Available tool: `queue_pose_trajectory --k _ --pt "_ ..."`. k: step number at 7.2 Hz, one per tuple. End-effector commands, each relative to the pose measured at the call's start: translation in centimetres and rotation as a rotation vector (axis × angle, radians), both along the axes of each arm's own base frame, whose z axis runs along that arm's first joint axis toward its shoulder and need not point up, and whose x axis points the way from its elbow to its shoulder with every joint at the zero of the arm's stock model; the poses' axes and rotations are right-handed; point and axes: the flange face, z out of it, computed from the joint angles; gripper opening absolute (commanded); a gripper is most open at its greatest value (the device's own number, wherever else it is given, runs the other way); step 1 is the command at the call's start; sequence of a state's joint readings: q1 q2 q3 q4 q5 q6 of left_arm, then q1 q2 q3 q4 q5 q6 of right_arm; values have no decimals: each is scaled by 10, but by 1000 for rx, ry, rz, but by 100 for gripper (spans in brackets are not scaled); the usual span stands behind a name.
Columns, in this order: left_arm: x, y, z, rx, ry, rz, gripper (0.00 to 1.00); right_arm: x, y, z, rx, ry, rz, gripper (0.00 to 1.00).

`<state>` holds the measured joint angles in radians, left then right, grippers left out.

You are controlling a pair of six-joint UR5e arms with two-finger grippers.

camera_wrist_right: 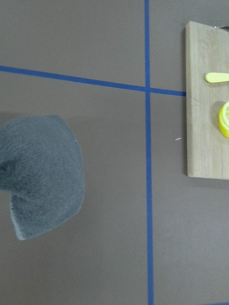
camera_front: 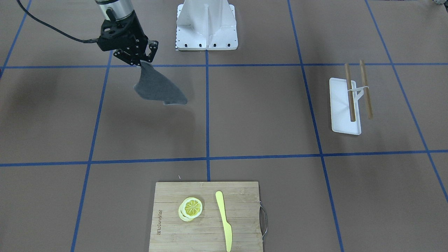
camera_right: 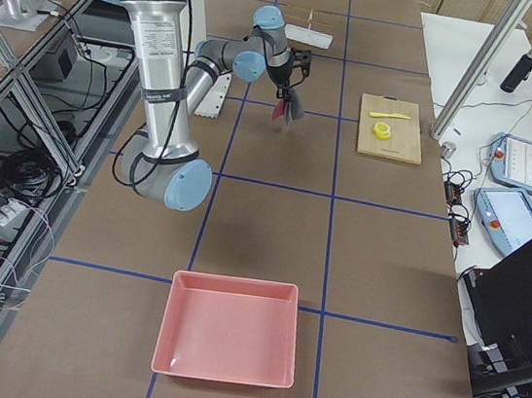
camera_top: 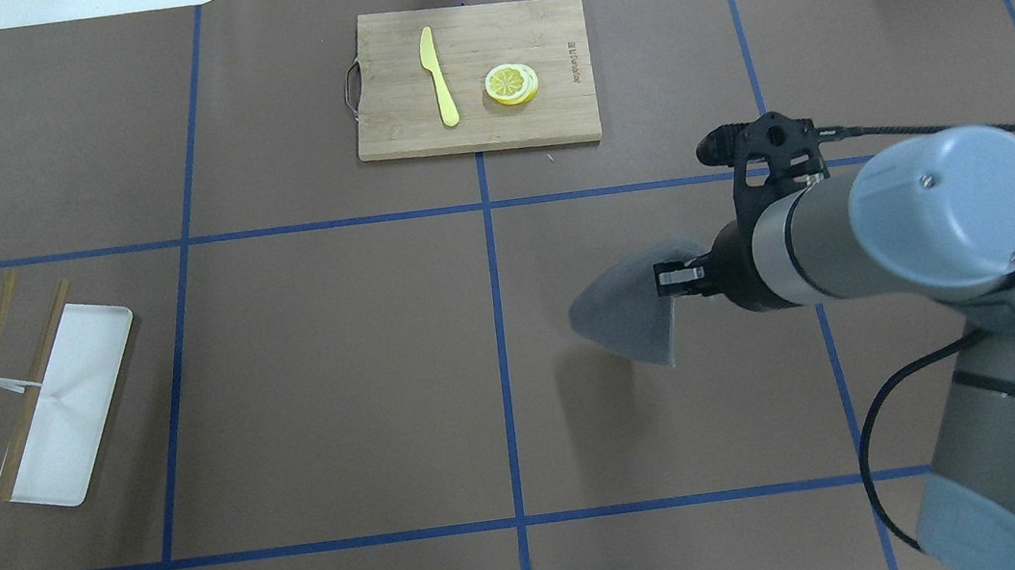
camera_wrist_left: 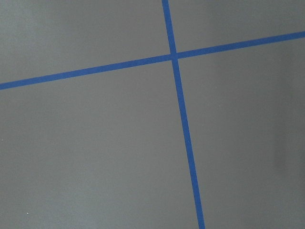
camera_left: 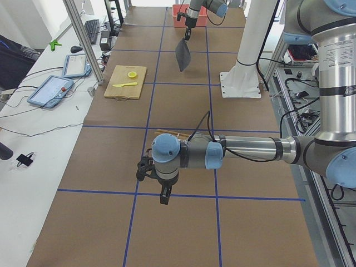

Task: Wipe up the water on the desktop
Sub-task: 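Carry the towel with the right gripper to the pink bin and release it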

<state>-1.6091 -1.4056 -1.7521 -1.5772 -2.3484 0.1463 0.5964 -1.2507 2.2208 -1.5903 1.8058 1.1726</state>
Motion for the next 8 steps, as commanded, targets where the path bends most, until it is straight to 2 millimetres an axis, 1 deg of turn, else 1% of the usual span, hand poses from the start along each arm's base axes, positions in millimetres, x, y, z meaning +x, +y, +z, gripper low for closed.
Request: queue_pose_trajectory --k 1,2,3,4,5,6,7,8 --pt "0 9 4 5 1 -19 99 107 -66 8 36 49 -59 0" --pt "1 12 5 3 4 -18 99 156 -88 24 63 99 -105 0" --pt "1 12 5 3 4 -18 99 204 -99 46 67 147 -133 0" --pt "1 12 6 1 4 -18 99 260 -99 90 92 194 -175 0" --pt "1 11 5 3 4 -16 99 316 -88 133 115 217 -206 0" --pt "1 11 5 3 4 -16 99 365 -67 179 126 251 -235 0" --pt "1 11 5 4 4 -16 99 410 -47 224 138 283 -263 0" --pt "1 11 4 6 4 -18 99 446 -27 270 144 300 -303 0"
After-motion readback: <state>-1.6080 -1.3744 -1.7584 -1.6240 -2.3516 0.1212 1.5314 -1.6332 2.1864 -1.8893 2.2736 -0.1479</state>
